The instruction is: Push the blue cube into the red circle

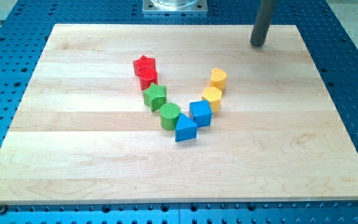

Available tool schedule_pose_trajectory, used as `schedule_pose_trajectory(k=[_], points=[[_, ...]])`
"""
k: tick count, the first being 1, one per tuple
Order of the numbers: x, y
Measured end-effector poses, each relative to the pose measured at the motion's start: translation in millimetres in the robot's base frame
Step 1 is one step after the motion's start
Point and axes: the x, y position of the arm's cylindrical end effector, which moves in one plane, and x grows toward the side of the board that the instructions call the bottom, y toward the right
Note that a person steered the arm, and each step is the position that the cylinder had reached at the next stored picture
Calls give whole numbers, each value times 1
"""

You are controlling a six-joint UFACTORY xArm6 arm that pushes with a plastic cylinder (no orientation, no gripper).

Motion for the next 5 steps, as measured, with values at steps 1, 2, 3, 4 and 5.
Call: schedule_pose_trajectory(k=[1,2,3,4,5], points=[[0,0],[0,-11],[0,-37],[0,-71],[0,-111]])
